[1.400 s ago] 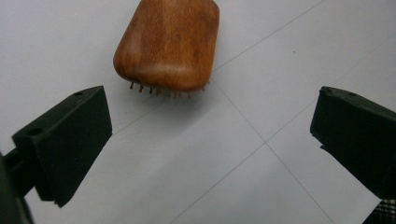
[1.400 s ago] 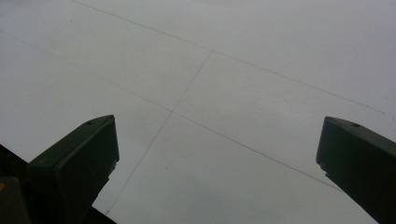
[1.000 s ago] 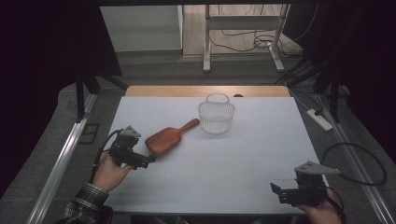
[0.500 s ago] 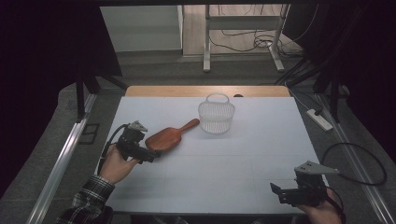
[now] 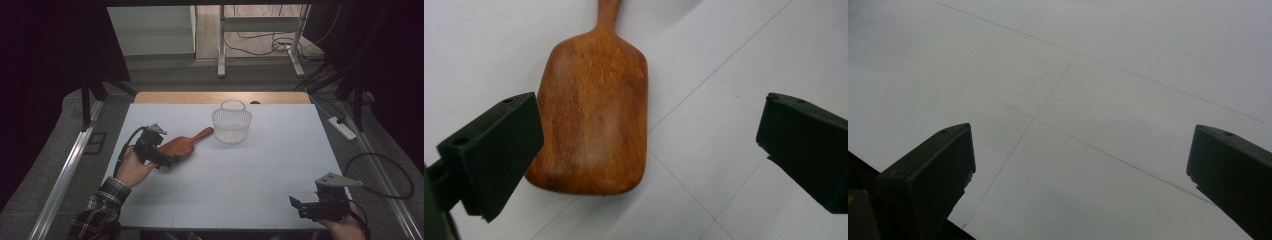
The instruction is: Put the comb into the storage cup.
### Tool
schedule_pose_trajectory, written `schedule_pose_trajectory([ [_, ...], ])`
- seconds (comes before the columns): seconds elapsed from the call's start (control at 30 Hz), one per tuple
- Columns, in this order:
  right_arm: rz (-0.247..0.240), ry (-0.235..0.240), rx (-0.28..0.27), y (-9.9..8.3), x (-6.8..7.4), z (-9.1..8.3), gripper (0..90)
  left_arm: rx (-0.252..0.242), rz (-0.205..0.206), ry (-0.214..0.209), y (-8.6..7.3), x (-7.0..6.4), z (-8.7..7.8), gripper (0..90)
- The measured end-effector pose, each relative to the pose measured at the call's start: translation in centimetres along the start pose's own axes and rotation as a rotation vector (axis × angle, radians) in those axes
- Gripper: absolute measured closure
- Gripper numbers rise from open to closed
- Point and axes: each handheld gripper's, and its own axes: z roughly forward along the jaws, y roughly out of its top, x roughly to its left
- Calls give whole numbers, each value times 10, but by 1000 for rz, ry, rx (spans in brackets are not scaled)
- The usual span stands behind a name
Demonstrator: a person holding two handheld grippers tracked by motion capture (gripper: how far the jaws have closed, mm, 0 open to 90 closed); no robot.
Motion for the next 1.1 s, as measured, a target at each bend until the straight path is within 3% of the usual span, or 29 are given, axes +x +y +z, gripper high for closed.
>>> schedule_pose_trajectory([
  [0.5,-1,6,3,0,0,0,0,25,23,-24,24,1,18,0],
  [1.1,-3,8,5,0,0,1,0,16,33,-46,48,2,34,0],
])
